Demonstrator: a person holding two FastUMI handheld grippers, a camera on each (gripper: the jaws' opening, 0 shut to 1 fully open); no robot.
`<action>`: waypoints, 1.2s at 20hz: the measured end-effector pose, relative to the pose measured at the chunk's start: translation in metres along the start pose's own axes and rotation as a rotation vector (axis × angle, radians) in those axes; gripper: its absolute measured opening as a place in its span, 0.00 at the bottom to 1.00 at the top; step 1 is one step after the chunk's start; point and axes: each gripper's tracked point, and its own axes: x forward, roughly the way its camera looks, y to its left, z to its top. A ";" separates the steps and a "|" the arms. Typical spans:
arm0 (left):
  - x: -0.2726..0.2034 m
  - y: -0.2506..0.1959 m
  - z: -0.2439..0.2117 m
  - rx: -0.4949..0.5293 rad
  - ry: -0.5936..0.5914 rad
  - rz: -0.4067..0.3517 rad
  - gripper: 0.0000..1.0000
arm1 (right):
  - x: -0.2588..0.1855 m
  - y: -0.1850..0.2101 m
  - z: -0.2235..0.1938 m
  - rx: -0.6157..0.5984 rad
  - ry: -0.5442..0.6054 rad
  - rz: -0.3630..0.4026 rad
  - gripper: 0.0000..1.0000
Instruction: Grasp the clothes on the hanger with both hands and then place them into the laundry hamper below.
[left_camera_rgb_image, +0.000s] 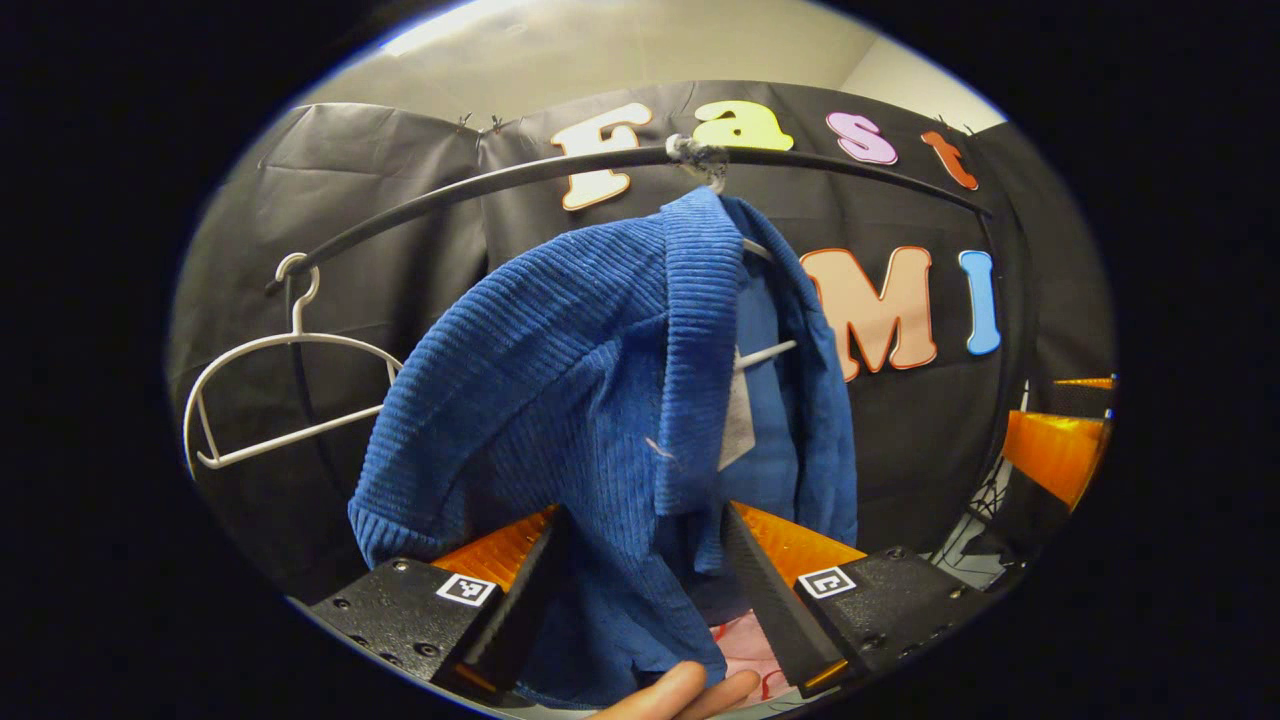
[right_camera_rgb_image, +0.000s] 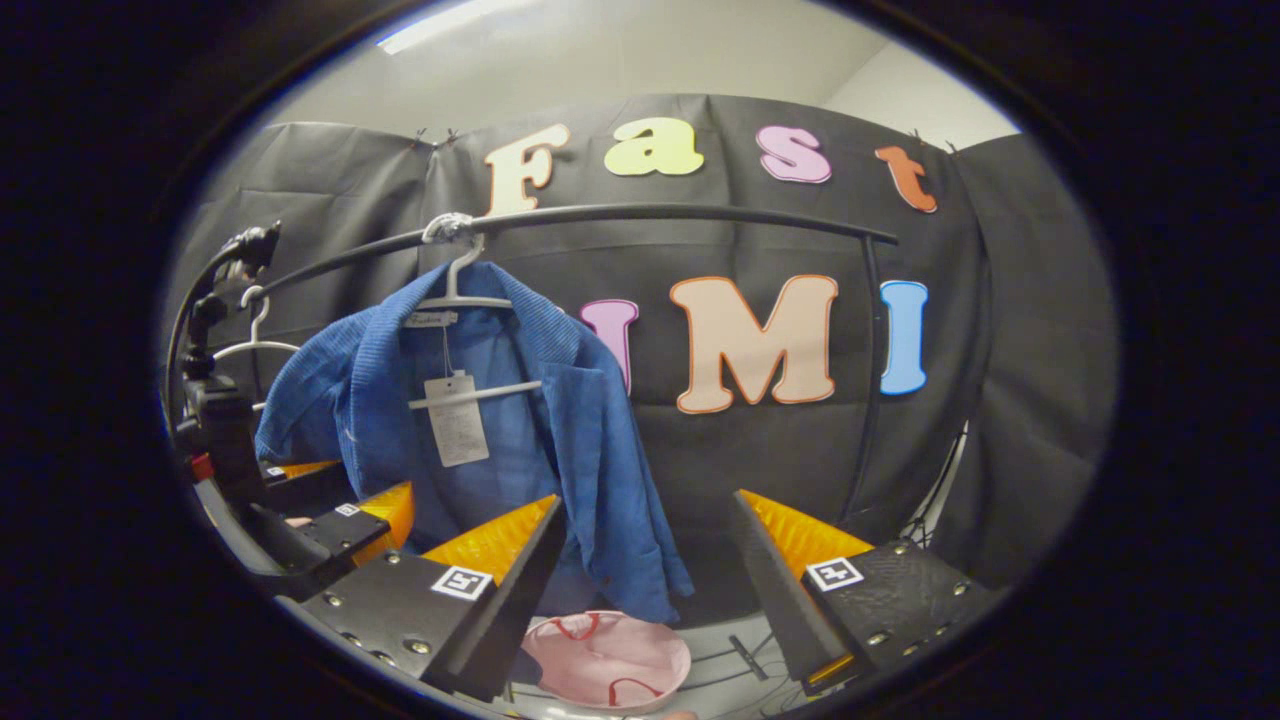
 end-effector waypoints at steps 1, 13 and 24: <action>0.004 0.002 0.001 -0.003 0.001 0.010 0.99 | 0.009 0.006 -0.005 0.003 0.009 0.024 0.98; 0.022 0.013 0.012 -0.063 0.025 0.119 0.66 | 0.127 0.030 0.010 0.052 -0.013 0.272 0.97; 0.004 0.019 0.013 -0.043 0.067 0.046 0.04 | 0.214 0.050 0.022 0.086 -0.036 0.317 0.98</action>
